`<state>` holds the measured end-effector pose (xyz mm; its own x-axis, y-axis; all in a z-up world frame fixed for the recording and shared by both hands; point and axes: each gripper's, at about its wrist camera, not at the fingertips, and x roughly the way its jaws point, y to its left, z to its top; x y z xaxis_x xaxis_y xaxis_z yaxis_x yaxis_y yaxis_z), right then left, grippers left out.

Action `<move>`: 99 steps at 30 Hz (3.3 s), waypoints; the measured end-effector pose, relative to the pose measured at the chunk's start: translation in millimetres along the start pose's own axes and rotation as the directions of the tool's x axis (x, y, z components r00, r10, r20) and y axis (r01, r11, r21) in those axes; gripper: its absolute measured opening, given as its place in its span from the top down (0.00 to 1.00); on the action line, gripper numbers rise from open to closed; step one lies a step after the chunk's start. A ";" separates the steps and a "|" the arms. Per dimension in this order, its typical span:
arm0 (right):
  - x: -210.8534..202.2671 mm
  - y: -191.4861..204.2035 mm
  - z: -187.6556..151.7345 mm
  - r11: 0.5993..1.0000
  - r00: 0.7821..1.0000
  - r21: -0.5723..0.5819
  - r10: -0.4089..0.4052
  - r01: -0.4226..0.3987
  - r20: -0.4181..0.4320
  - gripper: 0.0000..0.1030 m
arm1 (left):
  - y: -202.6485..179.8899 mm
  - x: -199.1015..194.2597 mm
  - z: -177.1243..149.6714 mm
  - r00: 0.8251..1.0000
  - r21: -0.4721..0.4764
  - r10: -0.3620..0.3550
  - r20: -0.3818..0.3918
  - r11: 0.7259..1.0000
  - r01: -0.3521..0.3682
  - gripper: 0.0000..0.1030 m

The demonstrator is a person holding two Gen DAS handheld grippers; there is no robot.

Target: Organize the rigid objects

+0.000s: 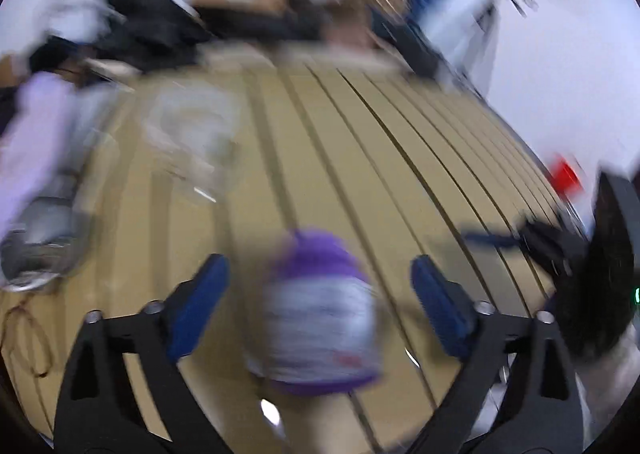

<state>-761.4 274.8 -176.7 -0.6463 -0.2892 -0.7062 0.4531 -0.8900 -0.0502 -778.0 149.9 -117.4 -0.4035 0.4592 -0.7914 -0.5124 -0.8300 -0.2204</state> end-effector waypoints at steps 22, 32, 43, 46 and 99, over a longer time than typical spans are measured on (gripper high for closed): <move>-32.3 -108.5 91.3 0.676 0.799 0.426 0.512 -0.601 0.316 0.23 | -41.5 -29.3 97.3 0.949 0.323 -0.130 0.287 0.946 0.032 0.42; 8.6 -114.3 139.7 0.699 0.830 0.451 0.499 -0.555 0.248 0.34 | -39.0 -31.5 131.1 0.926 0.339 -0.153 0.344 0.940 0.029 0.22; 28.6 -117.3 201.6 0.943 0.975 0.310 0.050 -0.116 0.215 0.34 | 4.3 12.0 183.1 0.935 0.367 -0.011 0.354 0.921 -0.128 0.00; 55.7 -117.6 203.4 0.951 0.986 0.295 0.041 -0.089 0.164 0.34 | 20.9 31.8 173.8 0.947 0.326 0.047 0.317 0.933 -0.155 0.00; -448.4 196.3 -124.7 0.978 0.966 0.208 -0.029 -0.025 0.256 0.24 | -197.3 -406.4 -343.0 0.776 -0.275 0.422 0.469 0.905 -0.326 0.00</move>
<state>-306.0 273.7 42.0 -0.7949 -0.3435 -0.5002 0.3315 -0.9363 0.1160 -253.0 18.5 52.1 -0.8847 0.1546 -0.4398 -0.1236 -0.9874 -0.0984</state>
